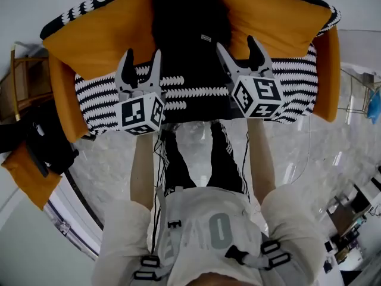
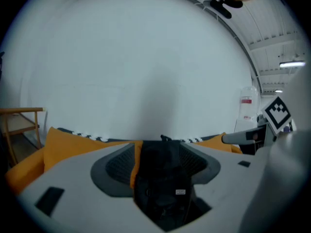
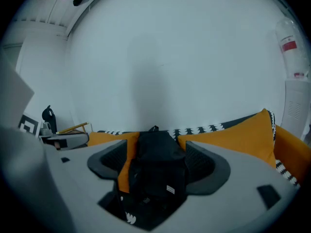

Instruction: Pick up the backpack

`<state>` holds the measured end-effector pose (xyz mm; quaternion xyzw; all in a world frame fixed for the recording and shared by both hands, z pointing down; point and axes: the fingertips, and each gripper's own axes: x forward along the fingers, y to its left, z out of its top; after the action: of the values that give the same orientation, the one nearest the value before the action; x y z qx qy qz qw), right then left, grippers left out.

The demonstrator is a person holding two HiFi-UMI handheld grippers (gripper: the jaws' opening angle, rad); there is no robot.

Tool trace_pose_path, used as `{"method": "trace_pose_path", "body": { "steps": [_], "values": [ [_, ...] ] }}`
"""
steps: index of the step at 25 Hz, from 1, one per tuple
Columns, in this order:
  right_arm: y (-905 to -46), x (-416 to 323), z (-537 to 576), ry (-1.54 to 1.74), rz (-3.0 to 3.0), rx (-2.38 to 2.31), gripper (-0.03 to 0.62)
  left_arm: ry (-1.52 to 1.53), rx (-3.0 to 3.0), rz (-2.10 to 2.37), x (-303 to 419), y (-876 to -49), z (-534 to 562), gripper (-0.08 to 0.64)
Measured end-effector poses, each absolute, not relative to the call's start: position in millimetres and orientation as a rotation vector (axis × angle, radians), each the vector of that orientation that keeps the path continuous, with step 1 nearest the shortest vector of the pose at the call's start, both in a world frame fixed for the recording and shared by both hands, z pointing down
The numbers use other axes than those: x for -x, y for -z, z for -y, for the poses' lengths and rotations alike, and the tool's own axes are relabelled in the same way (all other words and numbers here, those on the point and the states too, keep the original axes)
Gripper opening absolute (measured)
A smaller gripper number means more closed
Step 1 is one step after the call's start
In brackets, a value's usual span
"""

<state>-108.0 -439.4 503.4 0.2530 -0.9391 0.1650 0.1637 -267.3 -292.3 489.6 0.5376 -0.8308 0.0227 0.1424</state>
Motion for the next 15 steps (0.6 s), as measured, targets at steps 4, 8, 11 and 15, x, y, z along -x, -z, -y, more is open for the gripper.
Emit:
{"method": "trace_pose_path", "body": {
  "steps": [4, 8, 11, 15],
  "values": [
    [-581, 118, 477, -0.481, 2.593, -0.733, 0.367, -0.105, -1.472, 2.314, 280, -578, 318, 0.272],
    [-657, 126, 492, -0.518, 2.508, -0.725, 0.365, -0.129, -1.396, 2.228, 287, -664, 331, 0.272],
    [-713, 132, 491, -0.552, 2.437, -0.712, 0.365, -0.118, -1.330, 2.161, 293, -725, 333, 0.272],
    [-783, 137, 507, -0.555, 2.342, -0.700, 0.365, -0.192, -1.299, 2.092, 299, -792, 355, 0.272]
  ]
}}
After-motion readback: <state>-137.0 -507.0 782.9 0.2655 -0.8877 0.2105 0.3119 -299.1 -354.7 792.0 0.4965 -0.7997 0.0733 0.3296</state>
